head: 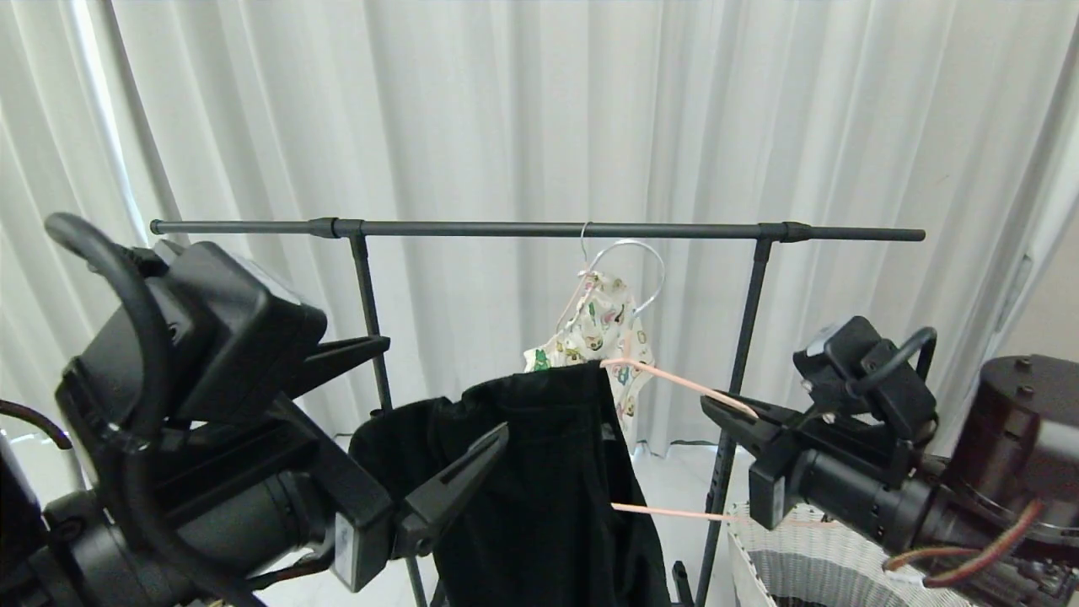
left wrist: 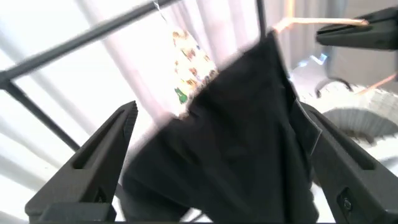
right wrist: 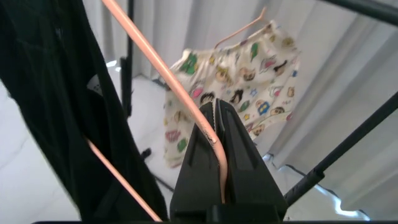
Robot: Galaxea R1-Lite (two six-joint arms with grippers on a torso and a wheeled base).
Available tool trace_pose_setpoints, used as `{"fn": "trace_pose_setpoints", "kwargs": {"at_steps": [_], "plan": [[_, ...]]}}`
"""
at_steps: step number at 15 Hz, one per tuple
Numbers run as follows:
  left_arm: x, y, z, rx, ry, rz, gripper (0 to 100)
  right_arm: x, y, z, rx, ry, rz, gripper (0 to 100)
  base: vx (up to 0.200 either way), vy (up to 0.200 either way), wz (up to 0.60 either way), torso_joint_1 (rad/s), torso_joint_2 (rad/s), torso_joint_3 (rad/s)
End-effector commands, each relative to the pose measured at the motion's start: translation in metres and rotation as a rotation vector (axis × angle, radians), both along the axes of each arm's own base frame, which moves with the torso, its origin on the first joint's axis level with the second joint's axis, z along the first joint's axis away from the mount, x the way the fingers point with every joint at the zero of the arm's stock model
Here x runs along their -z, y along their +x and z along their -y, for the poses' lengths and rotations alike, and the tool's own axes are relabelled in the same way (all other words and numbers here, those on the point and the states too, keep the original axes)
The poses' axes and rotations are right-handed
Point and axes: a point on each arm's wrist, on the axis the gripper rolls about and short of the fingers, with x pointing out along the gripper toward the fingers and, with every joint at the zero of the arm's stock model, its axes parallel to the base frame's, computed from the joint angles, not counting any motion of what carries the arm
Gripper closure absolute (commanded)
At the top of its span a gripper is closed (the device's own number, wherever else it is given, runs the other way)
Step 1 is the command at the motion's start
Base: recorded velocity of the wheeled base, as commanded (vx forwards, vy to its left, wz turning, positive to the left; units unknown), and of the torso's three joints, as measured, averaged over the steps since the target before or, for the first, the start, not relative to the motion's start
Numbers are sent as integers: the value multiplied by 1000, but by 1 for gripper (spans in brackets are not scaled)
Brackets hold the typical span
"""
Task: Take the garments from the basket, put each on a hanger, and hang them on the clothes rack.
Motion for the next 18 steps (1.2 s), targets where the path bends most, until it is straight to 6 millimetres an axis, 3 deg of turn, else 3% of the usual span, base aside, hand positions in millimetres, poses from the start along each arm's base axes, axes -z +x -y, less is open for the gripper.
{"fn": "trace_pose_setpoints", "kwargs": {"at_steps": [1, 3, 7, 10, 13, 18], "plan": [[9, -10, -11, 126, -7, -26, 0, 3, -20, 22, -52, -18, 19, 100, 0, 0, 0, 0, 0, 0], [28, -13, -11, 240, 27, -93, 0, 9, -33, 36, -87, -39, 42, 100, 0, 0, 0, 0, 0, 0], [45, -1, 11, 348, 86, -191, 0, 12, -50, 55, -158, -91, 122, 100, 0, 0, 0, 0, 0, 0], [52, -6, 22, 471, 99, -235, 0, 10, -51, 54, -170, -97, 141, 100, 0, 0, 0, 0, 0, 0], [54, 3, 37, 470, 109, -261, 0, 10, -56, 48, -212, -101, 148, 100, 0, 0, 0, 0, 0, 0], [61, 10, 42, 488, 123, -295, 0, 5, -61, 42, -250, -95, 178, 100, 0, 0, 0, 0, 0, 0]]}}
